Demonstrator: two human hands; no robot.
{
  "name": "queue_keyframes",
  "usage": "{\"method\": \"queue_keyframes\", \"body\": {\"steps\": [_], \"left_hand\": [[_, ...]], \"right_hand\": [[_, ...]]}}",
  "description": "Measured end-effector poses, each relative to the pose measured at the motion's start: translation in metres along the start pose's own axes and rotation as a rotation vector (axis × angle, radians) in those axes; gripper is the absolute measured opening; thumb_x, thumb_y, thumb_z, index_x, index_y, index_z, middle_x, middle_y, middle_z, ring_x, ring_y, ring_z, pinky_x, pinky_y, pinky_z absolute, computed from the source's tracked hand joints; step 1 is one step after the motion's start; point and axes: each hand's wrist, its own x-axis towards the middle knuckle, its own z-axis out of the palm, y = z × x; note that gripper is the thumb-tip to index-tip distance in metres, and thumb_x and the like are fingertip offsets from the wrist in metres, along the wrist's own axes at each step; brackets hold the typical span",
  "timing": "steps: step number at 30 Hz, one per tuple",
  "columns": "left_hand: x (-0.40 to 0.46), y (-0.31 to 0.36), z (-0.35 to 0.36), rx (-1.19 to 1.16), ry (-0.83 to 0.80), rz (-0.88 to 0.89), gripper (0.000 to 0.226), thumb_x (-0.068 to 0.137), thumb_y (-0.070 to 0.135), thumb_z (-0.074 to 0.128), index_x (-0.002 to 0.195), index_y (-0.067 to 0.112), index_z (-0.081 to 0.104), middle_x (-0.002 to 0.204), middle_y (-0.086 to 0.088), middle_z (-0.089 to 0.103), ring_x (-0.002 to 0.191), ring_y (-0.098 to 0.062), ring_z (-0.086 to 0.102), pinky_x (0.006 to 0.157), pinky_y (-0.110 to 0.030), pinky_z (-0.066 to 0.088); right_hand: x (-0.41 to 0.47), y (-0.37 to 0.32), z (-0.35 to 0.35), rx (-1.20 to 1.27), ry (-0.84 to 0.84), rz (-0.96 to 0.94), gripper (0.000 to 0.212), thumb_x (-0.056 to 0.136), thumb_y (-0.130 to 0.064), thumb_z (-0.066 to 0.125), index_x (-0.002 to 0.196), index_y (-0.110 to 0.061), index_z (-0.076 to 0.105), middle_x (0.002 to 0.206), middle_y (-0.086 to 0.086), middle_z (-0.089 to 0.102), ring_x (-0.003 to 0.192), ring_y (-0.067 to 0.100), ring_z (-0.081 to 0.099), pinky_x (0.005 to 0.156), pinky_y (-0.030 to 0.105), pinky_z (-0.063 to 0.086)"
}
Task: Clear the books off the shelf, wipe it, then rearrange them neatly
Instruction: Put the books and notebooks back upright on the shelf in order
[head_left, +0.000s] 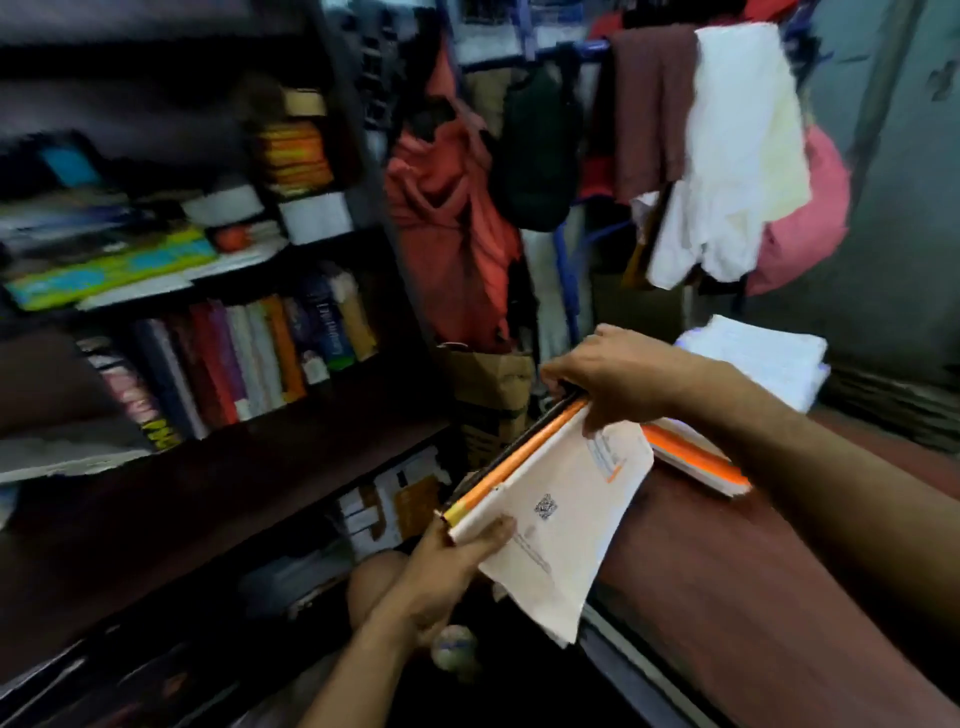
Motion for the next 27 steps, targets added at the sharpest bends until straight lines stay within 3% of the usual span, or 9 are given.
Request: {"method": "queue_keyframes", "body": {"steps": [3, 6, 8, 10, 15, 19, 21, 24, 27], "left_hand": [[-0.012, -0.002, -0.047, -0.158, 0.290, 0.101, 0.048, 0.075, 0.029, 0.085, 0.119, 0.020, 0.070, 0.114, -0.008, 0.076, 0.102, -0.027, 0.073, 0.082, -0.048, 0.061], [-0.035, 0.003, -0.085, -0.439, 0.514, 0.278, 0.028, 0.092, 0.007, 0.067, 0.120, 0.010, 0.069, 0.113, -0.010, 0.076, 0.098, -0.023, 0.074, 0.076, -0.037, 0.063], [-0.046, 0.000, -0.111, -0.586, 0.653, 0.348, 0.031, 0.093, 0.009, 0.066, 0.124, 0.011, 0.068, 0.117, -0.009, 0.075, 0.106, -0.027, 0.072, 0.077, -0.038, 0.062], [-0.056, -0.003, -0.141, -0.693, 0.794, 0.408, 0.040, 0.091, 0.016, 0.068, 0.130, 0.013, 0.064, 0.122, -0.011, 0.073, 0.115, -0.036, 0.067, 0.068, -0.039, 0.062], [-0.068, -0.002, -0.199, -0.932, 1.094, 0.507, 0.040, 0.098, 0.020, 0.064, 0.137, 0.017, 0.058, 0.129, -0.010, 0.070, 0.116, -0.030, 0.066, 0.063, -0.038, 0.063], [-0.063, -0.005, -0.214, -0.878, 1.062, 0.431, 0.060, 0.079, 0.041, 0.083, 0.131, 0.022, 0.062, 0.129, -0.002, 0.069, 0.117, -0.020, 0.065, 0.082, -0.041, 0.059], [-0.064, -0.013, -0.222, -0.738, 1.026, 0.362, 0.043, 0.087, 0.033, 0.079, 0.126, 0.024, 0.064, 0.126, 0.001, 0.071, 0.115, -0.017, 0.065, 0.090, -0.044, 0.059], [-0.075, -0.029, -0.235, -0.653, 0.974, 0.281, 0.035, 0.092, 0.040, 0.071, 0.124, 0.028, 0.062, 0.119, 0.002, 0.073, 0.109, -0.019, 0.068, 0.083, -0.042, 0.061], [-0.093, -0.046, -0.254, -0.549, 1.137, 0.311, 0.035, 0.098, 0.045, 0.063, 0.130, 0.031, 0.056, 0.120, 0.001, 0.070, 0.104, -0.018, 0.068, 0.081, -0.040, 0.059]], "right_hand": [[0.072, -0.039, -0.003, 0.106, 0.308, -0.131, 0.062, 0.067, -0.043, 0.085, 0.117, -0.031, 0.050, 0.107, -0.006, 0.061, 0.106, 0.021, 0.058, 0.089, 0.040, 0.034], [0.122, -0.103, 0.005, 0.665, 0.616, -0.047, 0.090, 0.061, -0.038, 0.092, 0.138, -0.028, 0.045, 0.136, -0.001, 0.048, 0.126, 0.021, 0.049, 0.101, 0.046, 0.042], [0.139, -0.162, 0.019, 1.066, 0.645, 0.048, 0.087, 0.067, -0.039, 0.091, 0.139, -0.028, 0.043, 0.136, -0.003, 0.043, 0.127, 0.018, 0.046, 0.106, 0.041, 0.042], [0.149, -0.224, 0.037, 1.216, 0.552, 0.074, 0.078, 0.073, -0.039, 0.087, 0.136, -0.028, 0.042, 0.133, -0.004, 0.041, 0.125, 0.020, 0.045, 0.107, 0.038, 0.041], [0.163, -0.309, 0.061, 1.333, 0.243, 0.064, 0.071, 0.081, -0.034, 0.082, 0.138, -0.025, 0.041, 0.140, 0.003, 0.041, 0.126, 0.020, 0.045, 0.102, 0.035, 0.041], [0.181, -0.328, 0.061, 1.251, 0.024, -0.167, 0.058, 0.084, -0.037, 0.080, 0.126, -0.034, 0.040, 0.126, -0.002, 0.046, 0.120, 0.012, 0.050, 0.091, 0.026, 0.041], [0.190, -0.334, 0.057, 1.154, -0.008, -0.223, 0.056, 0.085, -0.039, 0.078, 0.128, -0.033, 0.042, 0.121, -0.004, 0.046, 0.119, 0.014, 0.051, 0.090, 0.024, 0.038], [0.200, -0.337, 0.049, 0.948, 0.051, -0.238, 0.056, 0.087, -0.046, 0.072, 0.133, -0.033, 0.044, 0.123, -0.004, 0.044, 0.121, 0.023, 0.047, 0.097, 0.036, 0.042], [0.205, -0.349, 0.031, 0.800, 0.152, -0.322, 0.048, 0.090, -0.050, 0.065, 0.133, -0.034, 0.050, 0.132, -0.006, 0.046, 0.126, 0.023, 0.042, 0.101, 0.040, 0.040]]}}
